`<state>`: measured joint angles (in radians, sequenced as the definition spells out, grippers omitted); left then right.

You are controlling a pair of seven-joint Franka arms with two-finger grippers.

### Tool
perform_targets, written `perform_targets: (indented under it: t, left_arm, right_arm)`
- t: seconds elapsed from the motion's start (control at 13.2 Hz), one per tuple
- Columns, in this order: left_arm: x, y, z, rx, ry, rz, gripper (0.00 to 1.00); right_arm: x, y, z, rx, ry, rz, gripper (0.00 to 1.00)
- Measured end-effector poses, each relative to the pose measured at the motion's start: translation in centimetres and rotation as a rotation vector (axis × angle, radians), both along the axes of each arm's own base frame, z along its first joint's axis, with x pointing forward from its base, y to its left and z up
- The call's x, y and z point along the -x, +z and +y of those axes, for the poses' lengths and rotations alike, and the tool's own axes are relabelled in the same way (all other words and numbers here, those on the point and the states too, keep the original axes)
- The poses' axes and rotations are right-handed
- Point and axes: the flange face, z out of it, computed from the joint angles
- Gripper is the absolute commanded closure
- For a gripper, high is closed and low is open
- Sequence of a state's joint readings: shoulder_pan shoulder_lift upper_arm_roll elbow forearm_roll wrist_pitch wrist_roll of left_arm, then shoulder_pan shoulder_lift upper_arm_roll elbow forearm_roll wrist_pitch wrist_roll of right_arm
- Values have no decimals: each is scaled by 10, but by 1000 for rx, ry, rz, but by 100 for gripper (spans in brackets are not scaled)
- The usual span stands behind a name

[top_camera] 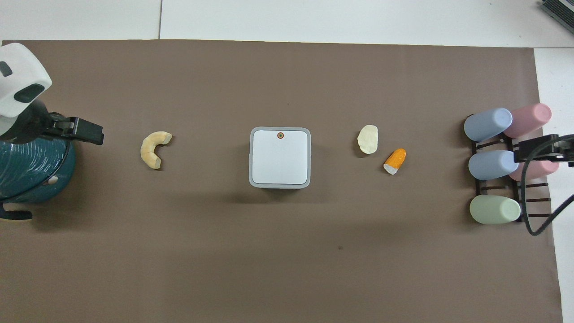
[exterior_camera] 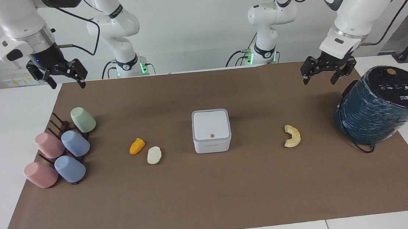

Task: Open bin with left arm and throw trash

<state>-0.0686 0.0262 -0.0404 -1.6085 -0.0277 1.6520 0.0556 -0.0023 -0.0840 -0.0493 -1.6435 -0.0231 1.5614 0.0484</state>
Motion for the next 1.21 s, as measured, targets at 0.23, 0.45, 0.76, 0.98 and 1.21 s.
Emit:
perform_targets:
  t: [0.23,0.45,0.76,0.98,1.21]
  left_arm:
    - [0,0,0,-2,0,-1,0]
    - [0,0,0,-2,0,0,0]
    - [0,0,2,-3,3,2,0]
    - [1,1,3,-3,5,2,0]
    - [3,1,-17,-3,-30,2,0]
  right_arm:
    - [0,0,0,0,0,0,0]
    - [0,0,0,0,0,0,0]
    - [0,0,0,0,0,0,0]
    - [0,0,0,0,0,0,0]
    - [0,0,0,0,0,0,0]
